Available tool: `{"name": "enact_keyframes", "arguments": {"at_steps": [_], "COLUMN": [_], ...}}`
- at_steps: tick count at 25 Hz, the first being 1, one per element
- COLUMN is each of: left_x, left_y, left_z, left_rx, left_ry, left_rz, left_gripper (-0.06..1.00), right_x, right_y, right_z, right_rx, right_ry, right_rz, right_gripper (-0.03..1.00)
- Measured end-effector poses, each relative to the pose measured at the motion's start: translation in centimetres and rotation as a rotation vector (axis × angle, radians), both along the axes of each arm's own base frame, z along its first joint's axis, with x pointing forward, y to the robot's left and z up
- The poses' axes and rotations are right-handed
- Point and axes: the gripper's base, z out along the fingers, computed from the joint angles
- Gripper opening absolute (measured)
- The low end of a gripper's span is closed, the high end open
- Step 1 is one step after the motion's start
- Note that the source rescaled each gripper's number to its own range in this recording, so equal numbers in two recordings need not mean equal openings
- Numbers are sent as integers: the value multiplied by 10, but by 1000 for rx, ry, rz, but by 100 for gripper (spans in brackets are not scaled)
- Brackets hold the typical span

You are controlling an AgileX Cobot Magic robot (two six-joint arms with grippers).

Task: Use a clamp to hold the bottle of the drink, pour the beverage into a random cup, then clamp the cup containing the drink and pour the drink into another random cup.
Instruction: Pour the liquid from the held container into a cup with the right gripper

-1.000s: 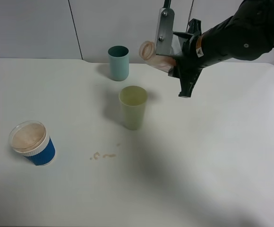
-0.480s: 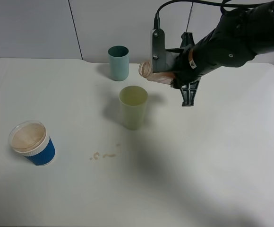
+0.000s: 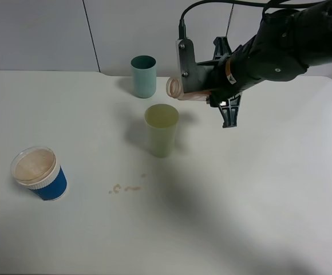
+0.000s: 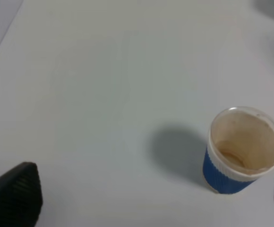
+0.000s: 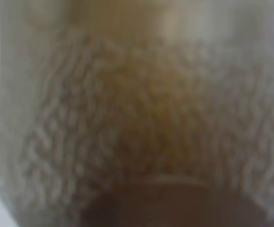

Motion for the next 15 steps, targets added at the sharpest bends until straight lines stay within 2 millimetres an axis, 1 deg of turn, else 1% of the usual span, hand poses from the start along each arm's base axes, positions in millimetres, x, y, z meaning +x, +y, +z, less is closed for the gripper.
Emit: {"name": "enact_keyframes", "arguments": {"at_steps": [15], "left_x": [0], "left_y": [0], "left_z": [0], "left_rx": [0], "left_ry": [0], "left_rz": [0], "left_gripper": [100], "right_x": [0], "right_y": [1], "right_z": [1], "right_rx": [-29], "right_ry": [-24], "right_rz": [28], "right_gripper": [0]}}
